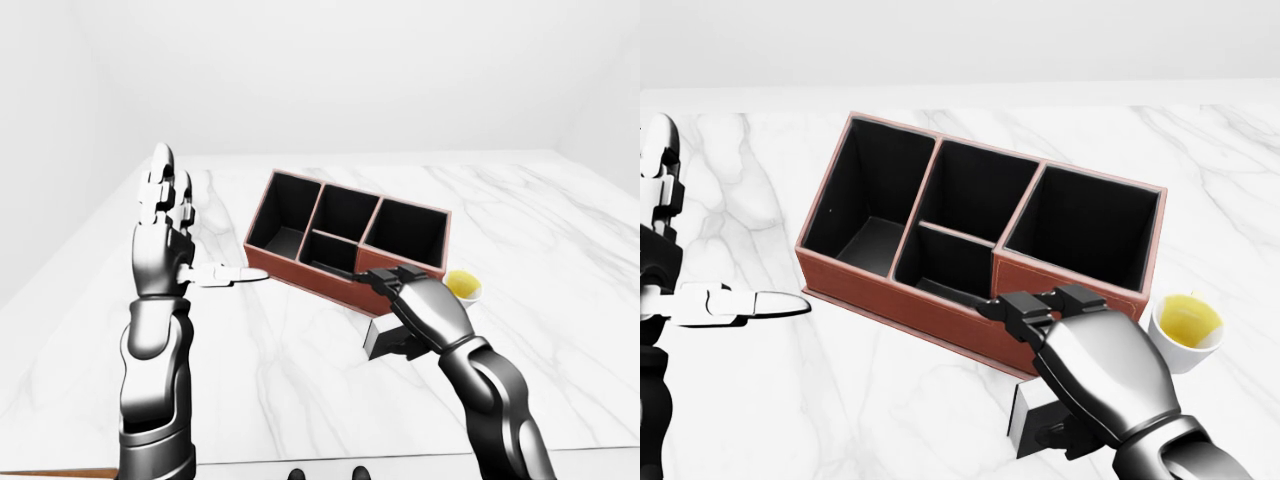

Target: Pick up the book and place it in the right compartment of the caddy.

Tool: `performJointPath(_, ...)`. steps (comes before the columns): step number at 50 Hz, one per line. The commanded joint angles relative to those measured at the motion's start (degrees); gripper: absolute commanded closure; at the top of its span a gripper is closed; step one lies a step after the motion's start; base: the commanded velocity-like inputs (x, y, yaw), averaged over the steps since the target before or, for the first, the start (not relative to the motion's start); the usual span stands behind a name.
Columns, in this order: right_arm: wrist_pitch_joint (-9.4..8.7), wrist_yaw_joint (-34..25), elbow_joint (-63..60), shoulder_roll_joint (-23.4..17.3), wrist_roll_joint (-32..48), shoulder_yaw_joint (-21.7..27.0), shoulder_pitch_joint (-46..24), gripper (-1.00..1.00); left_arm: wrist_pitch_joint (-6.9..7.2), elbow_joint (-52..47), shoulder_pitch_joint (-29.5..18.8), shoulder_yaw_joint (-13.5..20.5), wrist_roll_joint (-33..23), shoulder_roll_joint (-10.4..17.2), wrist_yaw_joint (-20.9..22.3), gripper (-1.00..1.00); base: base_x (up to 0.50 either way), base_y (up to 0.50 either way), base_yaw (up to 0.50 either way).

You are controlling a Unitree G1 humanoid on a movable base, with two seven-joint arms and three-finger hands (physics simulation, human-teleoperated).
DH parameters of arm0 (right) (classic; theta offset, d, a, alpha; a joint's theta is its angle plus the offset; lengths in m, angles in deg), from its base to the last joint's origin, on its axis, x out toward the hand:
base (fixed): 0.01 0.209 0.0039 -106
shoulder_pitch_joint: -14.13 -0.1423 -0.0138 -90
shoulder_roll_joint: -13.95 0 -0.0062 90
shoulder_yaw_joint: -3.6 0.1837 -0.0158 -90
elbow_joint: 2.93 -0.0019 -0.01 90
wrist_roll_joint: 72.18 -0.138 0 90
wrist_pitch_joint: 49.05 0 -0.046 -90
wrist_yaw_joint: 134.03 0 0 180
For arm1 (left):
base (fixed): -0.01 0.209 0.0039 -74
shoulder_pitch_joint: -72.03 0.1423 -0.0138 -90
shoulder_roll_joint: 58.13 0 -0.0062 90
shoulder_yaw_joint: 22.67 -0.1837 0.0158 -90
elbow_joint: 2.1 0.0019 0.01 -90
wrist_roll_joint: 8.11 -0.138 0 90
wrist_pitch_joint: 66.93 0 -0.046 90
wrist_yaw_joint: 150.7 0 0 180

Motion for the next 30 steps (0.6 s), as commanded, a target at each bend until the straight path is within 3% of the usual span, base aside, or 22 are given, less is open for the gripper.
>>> performJointPath(1, 0.0, 1.94, 2.46, -0.69, 5.48, -0.16, 0.01, -0.41, 0.0, 0.29, 0.56, -0.28, -0.08, -0.37, -0.02, -1.0, 0.0, 0.0, 0.0)
performJointPath(30, 0.0, 3.09, 5.27, -1.06, 10.44, -3.11, 3.1, -0.41, 0.0, 0.52, 1.24, -0.06, 0.3, -0.41, 0.21, -1.0, 0.0, 0.0, 0.0)
